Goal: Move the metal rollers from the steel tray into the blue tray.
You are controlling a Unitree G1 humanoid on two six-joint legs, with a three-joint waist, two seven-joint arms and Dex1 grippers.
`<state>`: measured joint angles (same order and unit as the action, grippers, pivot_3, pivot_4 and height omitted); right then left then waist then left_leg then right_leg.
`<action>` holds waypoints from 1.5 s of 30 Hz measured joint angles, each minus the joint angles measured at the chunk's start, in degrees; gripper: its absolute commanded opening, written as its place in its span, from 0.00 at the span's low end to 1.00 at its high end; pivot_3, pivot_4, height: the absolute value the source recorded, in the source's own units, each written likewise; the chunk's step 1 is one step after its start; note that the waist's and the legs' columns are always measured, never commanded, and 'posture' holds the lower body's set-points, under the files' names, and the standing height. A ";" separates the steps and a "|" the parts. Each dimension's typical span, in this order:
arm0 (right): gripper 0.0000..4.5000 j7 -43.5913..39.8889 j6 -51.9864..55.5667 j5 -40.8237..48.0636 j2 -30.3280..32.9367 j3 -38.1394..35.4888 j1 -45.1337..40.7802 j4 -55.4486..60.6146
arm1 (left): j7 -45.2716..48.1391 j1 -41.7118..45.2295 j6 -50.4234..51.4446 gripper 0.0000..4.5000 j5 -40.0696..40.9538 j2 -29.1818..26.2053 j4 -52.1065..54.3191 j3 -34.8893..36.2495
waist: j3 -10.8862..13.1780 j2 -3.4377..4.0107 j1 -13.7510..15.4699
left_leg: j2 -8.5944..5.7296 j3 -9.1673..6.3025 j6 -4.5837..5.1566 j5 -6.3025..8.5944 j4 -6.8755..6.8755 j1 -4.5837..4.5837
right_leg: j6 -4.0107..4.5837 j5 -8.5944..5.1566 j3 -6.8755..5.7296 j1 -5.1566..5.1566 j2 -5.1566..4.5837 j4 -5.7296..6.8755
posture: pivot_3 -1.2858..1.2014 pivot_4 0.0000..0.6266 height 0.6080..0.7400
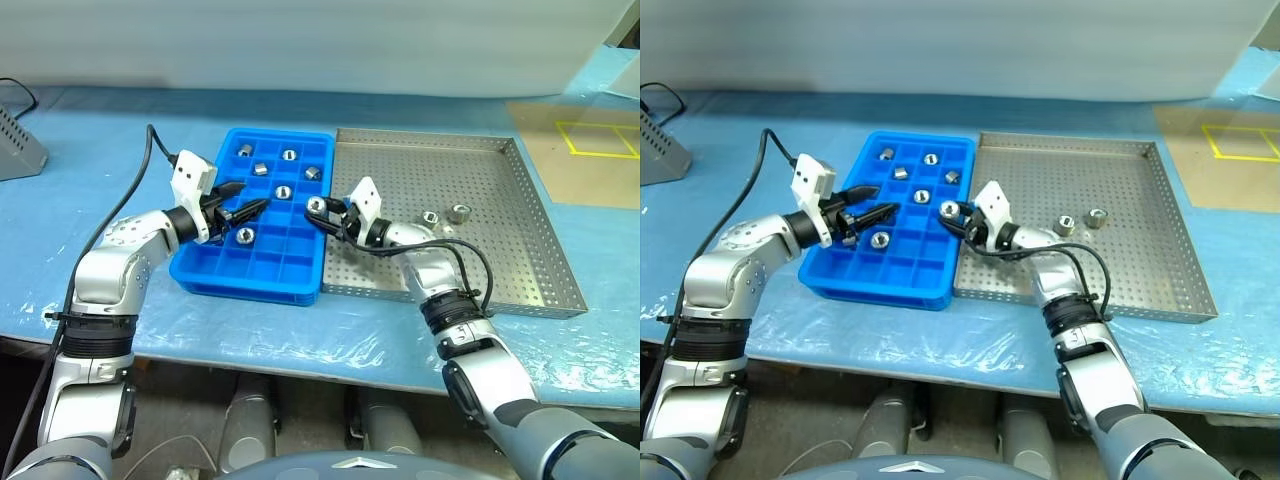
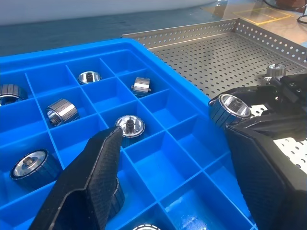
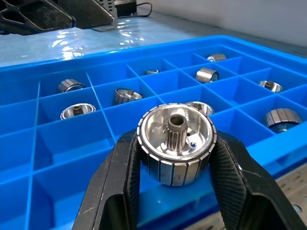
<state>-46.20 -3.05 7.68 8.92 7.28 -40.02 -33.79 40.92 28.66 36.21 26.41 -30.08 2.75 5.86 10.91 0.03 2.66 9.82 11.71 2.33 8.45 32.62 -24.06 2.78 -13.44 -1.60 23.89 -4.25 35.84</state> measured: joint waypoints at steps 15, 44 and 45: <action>0.66 4.22 -4.21 -2.00 -2.18 -0.37 -4.07 -7.48 | -0.20 0.00 0.06 0.80 0.01 1.14 0.02 -0.92 | 0.00 0.00 -0.04 | -0.01 0.00 0.00 0.00 0.02 0.00 | 0.00 0.00 0.00 -0.01 0.00 0.01 | 0.51 0.24 1.00; 0.73 9.70 8.58 3.68 19.95 -17.57 17.36 15.85 | 3.45 4.34 -1.62 0.80 -1.16 5.79 -6.78 -6.66 | 0.00 0.00 -1.77 | -0.03 0.02 0.03 0.02 0.00 0.54 | -0.03 0.00 0.04 -0.61 0.02 -0.15 | 0.43 0.24 1.00; 0.73 10.09 8.47 3.54 19.56 -17.45 17.44 15.62 | 3.67 4.70 -1.89 0.80 -1.27 5.98 -7.12 -6.87 | 0.00 0.00 -1.97 | -0.03 0.02 0.02 0.02 0.01 0.55 | -0.04 0.00 0.04 -0.60 0.02 -0.15 | 0.43 0.24 1.00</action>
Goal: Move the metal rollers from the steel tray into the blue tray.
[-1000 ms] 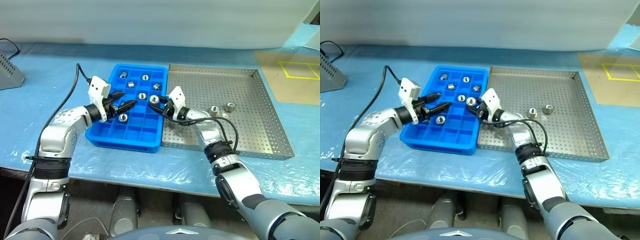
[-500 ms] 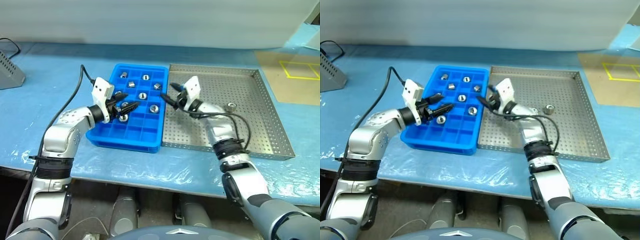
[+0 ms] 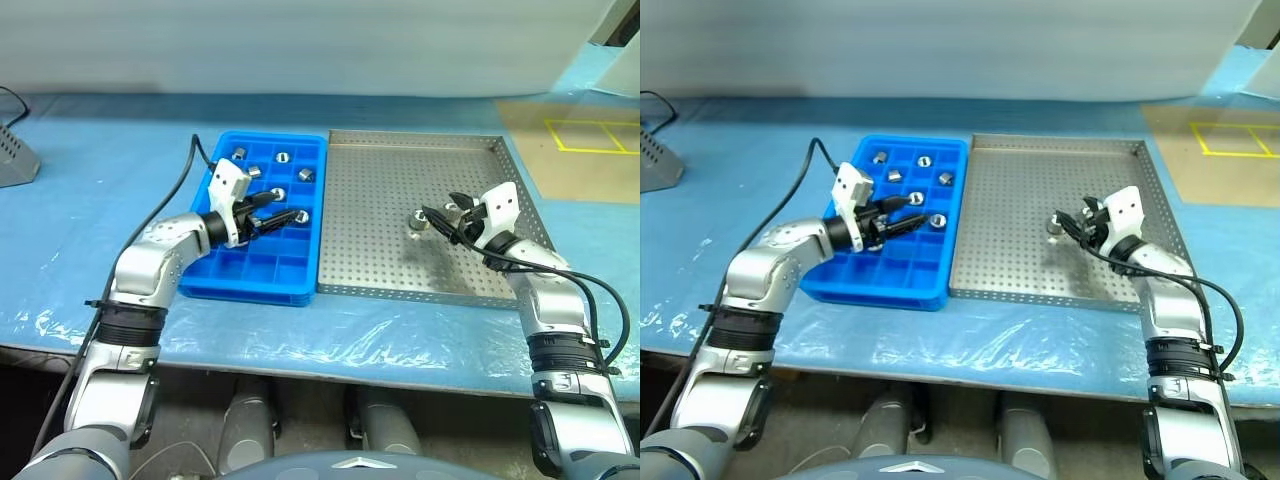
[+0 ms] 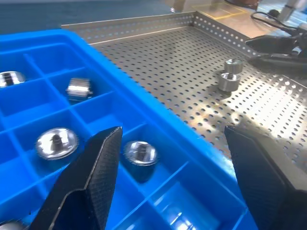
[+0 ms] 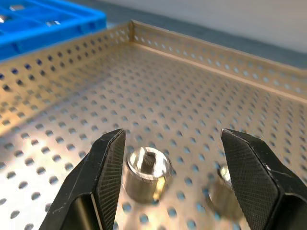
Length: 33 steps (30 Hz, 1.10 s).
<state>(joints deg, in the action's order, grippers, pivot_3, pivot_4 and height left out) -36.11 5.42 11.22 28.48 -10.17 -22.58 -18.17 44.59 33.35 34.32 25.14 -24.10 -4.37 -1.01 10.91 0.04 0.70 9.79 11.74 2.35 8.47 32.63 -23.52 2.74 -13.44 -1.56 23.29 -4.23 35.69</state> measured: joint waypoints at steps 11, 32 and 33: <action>0.73 2.08 -4.27 -2.09 -4.09 2.92 -3.32 -9.06 | 1.62 1.31 -0.44 0.80 -0.78 -0.55 -0.92 -0.74 | 0.01 0.01 0.01 | -0.03 0.02 0.09 0.05 -0.03 -0.09 | 0.00 0.01 -0.01 0.01 -0.01 -0.14 | 0.44 0.24 1.00; 0.39 4.18 -12.49 -3.51 -6.16 2.28 -10.09 -25.14 | 1.66 -0.48 0.76 0.80 -0.90 -1.78 1.60 -0.90 | 0.00 0.01 0.19 | 0.01 0.02 0.11 0.07 -0.01 -0.04 | 0.01 0.00 -0.04 -0.07 -0.01 -0.13 | 0.45 0.24 1.00; 0.39 3.64 -12.32 -3.45 -6.39 2.46 -9.85 -24.35 | 1.66 -0.63 0.86 0.80 -0.89 -1.78 1.95 -0.91 | 0.01 0.01 0.18 | 0.01 0.02 0.11 0.07 -0.01 -0.05 | 0.01 0.00 -0.04 -0.06 -0.01 -0.13 | 0.45 0.24 1.00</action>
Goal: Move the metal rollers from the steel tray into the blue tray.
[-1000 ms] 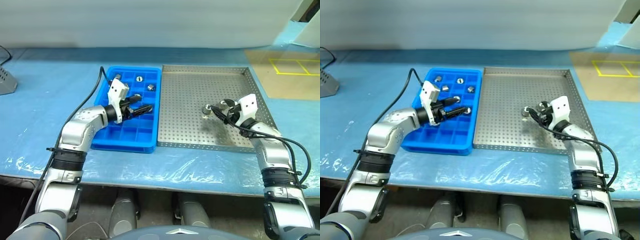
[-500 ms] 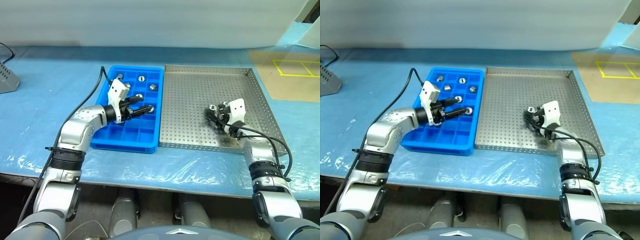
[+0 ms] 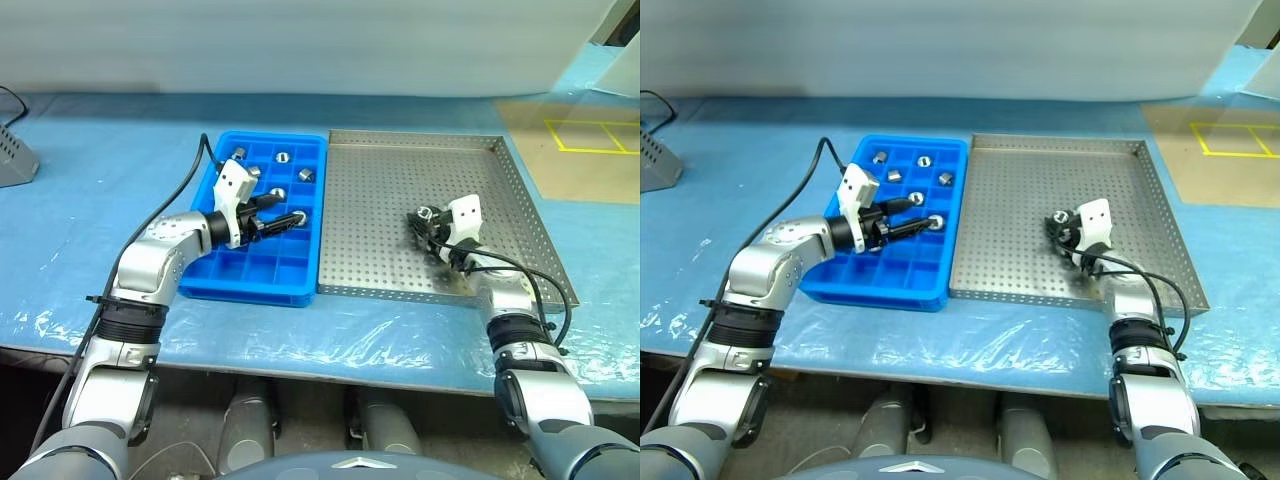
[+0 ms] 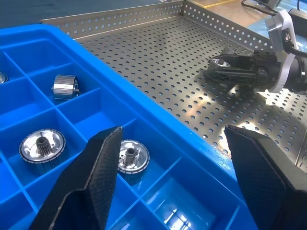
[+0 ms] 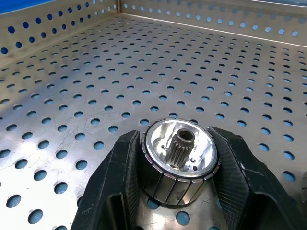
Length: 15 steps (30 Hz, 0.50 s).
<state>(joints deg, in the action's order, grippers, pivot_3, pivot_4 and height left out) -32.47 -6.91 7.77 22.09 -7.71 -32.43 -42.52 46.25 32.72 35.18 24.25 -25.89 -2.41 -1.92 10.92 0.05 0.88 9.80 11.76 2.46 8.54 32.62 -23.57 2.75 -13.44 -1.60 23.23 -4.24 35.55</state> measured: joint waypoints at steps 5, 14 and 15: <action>0.39 -2.56 4.09 1.22 -2.31 2.13 0.79 8.96 | 0.00 -0.38 0.52 0.80 0.02 -0.10 0.72 -0.02 | 0.02 0.03 -0.16 | 0.00 0.01 -0.03 -0.02 -0.09 0.00 | 0.00 0.00 0.02 0.08 0.01 0.01 | 0.45 0.24 1.00; 0.39 -16.39 20.31 9.22 -3.79 12.46 0.57 35.29 | 2.40 -1.17 -1.60 0.80 -0.70 -7.99 -1.52 2.60 | 0.02 0.04 0.17 | 0.02 -0.01 -0.16 -0.10 -0.43 0.03 | 0.00 -0.01 -0.03 0.13 0.05 -0.14 | 0.48 0.24 1.00; 0.39 -17.81 21.28 9.49 -3.78 13.55 0.54 35.92 | 2.68 -1.20 -1.73 0.80 -0.74 -8.87 -1.66 3.10 | 0.02 0.04 0.26 | 0.01 -0.01 -0.16 -0.10 -0.43 0.03 | 0.00 -0.01 -0.02 0.12 0.05 -0.17 | 0.48 0.24 1.00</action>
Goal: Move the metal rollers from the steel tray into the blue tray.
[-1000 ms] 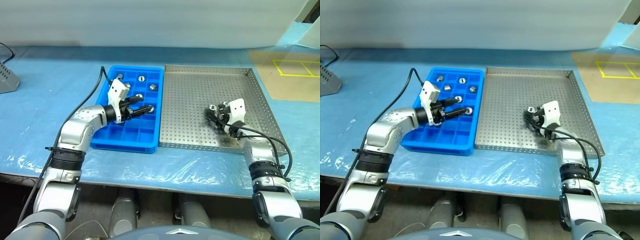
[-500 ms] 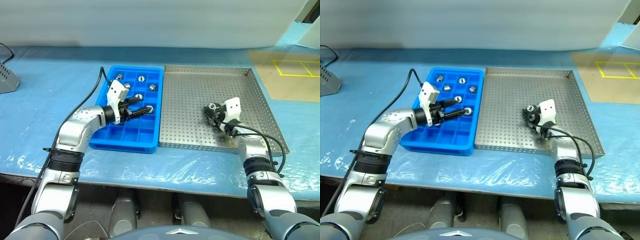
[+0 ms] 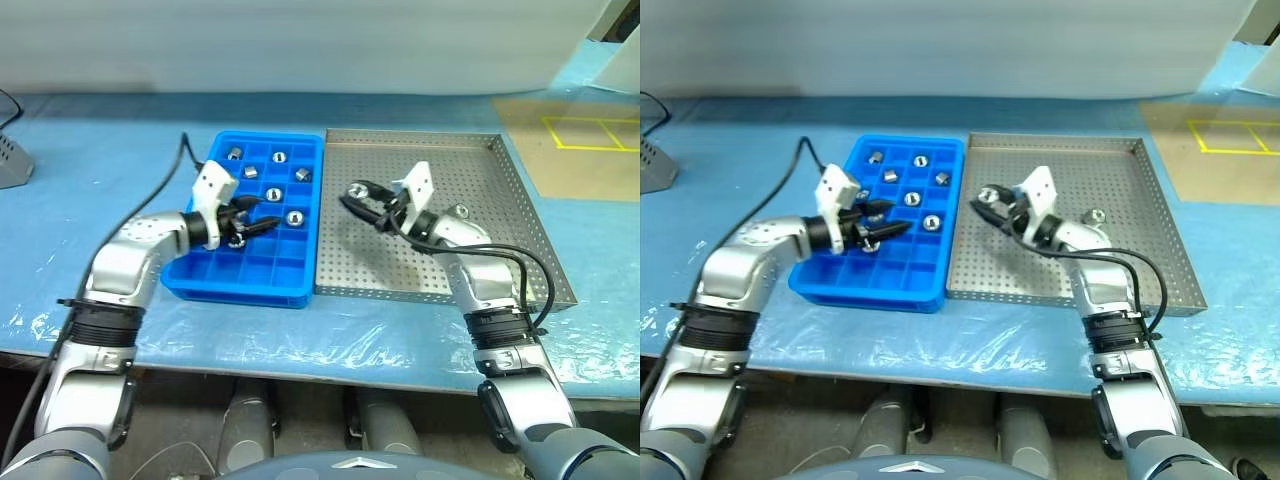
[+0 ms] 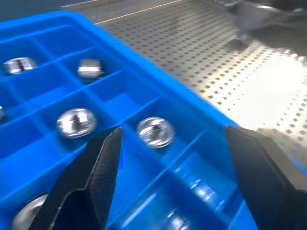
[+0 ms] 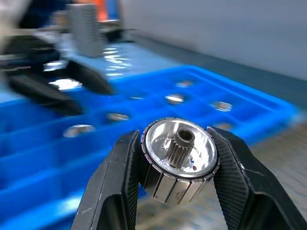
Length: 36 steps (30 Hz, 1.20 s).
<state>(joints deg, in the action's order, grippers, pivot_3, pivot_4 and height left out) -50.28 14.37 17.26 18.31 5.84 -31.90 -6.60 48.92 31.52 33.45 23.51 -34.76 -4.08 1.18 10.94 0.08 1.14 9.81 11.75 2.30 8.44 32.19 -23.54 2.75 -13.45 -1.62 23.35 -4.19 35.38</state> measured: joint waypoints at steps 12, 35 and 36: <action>0.39 -13.60 3.84 -0.62 0.13 12.26 1.12 0.07 | -1.30 -5.23 0.93 0.80 0.53 -1.06 5.95 1.35 | 0.00 -0.01 1.81 | -0.03 0.00 0.00 0.01 0.01 -0.01 | 0.00 0.00 -0.01 -0.05 -0.05 -0.05 | 0.52 0.24 1.00; 0.83 -7.51 -0.05 -2.44 -3.06 7.47 -1.24 -6.83 | -2.95 -5.85 3.21 0.80 1.97 0.35 8.72 1.04 | -0.01 -0.02 1.86 | -0.03 -0.02 -0.11 -0.06 0.03 0.07 | 0.00 0.00 0.01 -0.05 -0.04 0.11 | 0.49 0.24 1.00; 0.83 -5.60 -0.67 -2.45 -2.92 5.49 -1.65 -7.27 | -2.80 -5.40 3.18 0.80 1.97 0.66 8.44 0.79 | -0.01 -0.02 1.86 | -0.04 -0.02 -0.11 -0.06 0.03 0.07 | 0.00 0.00 0.01 -0.05 -0.04 0.11 | 0.49 0.24 1.00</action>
<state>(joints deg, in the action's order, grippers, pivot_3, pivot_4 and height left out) -55.88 13.70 14.81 15.39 11.32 -33.54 -13.87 46.12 26.12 36.63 25.48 -34.10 4.36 1.97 10.94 0.06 3.00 9.78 11.73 2.18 8.38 32.22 -23.47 2.75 -13.44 -1.62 23.30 -4.24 35.49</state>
